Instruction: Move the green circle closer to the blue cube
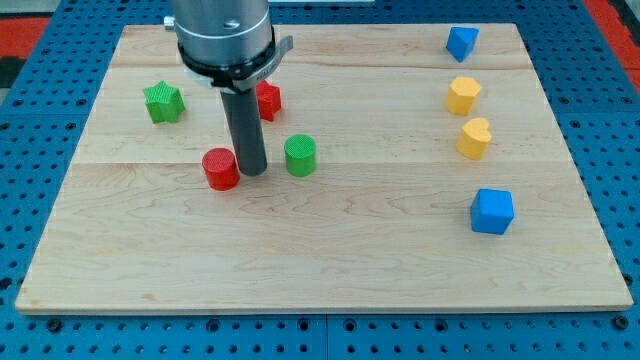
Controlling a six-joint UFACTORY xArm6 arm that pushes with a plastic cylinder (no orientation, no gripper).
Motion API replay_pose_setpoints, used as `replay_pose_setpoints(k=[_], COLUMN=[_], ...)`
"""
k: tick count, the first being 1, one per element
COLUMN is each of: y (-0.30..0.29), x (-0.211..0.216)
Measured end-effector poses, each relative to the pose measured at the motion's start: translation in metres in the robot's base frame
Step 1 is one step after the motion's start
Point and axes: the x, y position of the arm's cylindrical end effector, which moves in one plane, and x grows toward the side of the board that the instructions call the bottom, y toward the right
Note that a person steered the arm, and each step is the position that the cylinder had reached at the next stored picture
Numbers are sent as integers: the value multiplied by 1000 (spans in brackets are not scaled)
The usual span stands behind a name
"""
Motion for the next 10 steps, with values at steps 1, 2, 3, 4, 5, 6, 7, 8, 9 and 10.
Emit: replay_pose_setpoints(k=[1,2,3,4,5,6,7,8,9,10], y=[32,48,44,60,80,108,134,136,136,151], x=[-8,-8,-11,-17,-14,-9,-7,-17,-37,-24])
